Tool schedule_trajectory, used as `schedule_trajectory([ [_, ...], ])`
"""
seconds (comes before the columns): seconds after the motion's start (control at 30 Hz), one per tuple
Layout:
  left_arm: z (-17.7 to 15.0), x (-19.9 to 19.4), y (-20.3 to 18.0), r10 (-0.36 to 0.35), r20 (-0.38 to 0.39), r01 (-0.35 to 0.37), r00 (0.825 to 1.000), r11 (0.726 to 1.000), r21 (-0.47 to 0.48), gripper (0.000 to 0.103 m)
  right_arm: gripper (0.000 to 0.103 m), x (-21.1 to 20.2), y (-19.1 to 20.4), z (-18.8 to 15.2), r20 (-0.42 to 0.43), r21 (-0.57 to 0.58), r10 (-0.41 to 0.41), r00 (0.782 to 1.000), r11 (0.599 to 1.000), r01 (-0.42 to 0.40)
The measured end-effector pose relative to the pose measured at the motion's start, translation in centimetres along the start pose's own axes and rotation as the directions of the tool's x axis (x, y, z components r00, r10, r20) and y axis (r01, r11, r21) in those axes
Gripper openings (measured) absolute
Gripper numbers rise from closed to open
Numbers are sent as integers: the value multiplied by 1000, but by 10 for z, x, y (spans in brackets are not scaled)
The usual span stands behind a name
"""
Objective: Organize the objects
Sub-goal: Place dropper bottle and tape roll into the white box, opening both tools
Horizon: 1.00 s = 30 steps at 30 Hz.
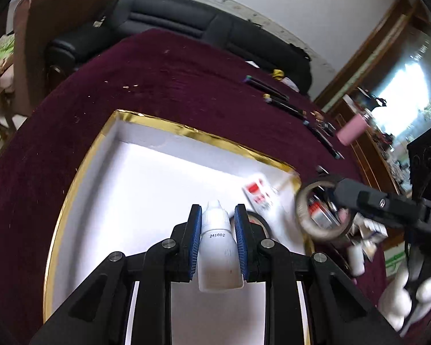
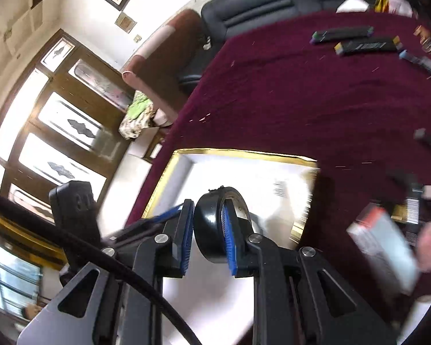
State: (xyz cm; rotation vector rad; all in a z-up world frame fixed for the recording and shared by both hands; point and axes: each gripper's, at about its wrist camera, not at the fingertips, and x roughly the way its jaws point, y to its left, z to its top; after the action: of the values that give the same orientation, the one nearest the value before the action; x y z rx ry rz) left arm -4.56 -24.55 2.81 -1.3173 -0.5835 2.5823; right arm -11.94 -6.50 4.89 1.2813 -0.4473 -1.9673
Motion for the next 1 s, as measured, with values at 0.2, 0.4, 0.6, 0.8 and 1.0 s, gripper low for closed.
schedule_trajectory([
  [0.2, 17, 12, 21, 29, -1, -30, 1000, 998, -53, 19, 18, 52, -6, 14, -46, 107, 103, 994, 989, -98],
  [0.4, 23, 20, 34, 36, -15, -37, 999, 994, -101, 20, 29, 77, -14, 14, -79, 156, 132, 988, 981, -119],
  [0.6, 23, 10, 40, 38, 6, -37, 999, 991, -130, 37, 41, 63, -17, 17, -52, 141, 112, 992, 985, -104],
  [0.8, 21, -11, 39, 48, 52, -41, 998, 991, -128, 37, 43, 43, -7, 12, -43, 94, 84, 996, 992, -80],
  [1.0, 10, -33, 31, 1, 79, 10, 997, 991, -136, 38, 44, -16, 5, -3, 25, 14, 26, 999, 1000, -27],
])
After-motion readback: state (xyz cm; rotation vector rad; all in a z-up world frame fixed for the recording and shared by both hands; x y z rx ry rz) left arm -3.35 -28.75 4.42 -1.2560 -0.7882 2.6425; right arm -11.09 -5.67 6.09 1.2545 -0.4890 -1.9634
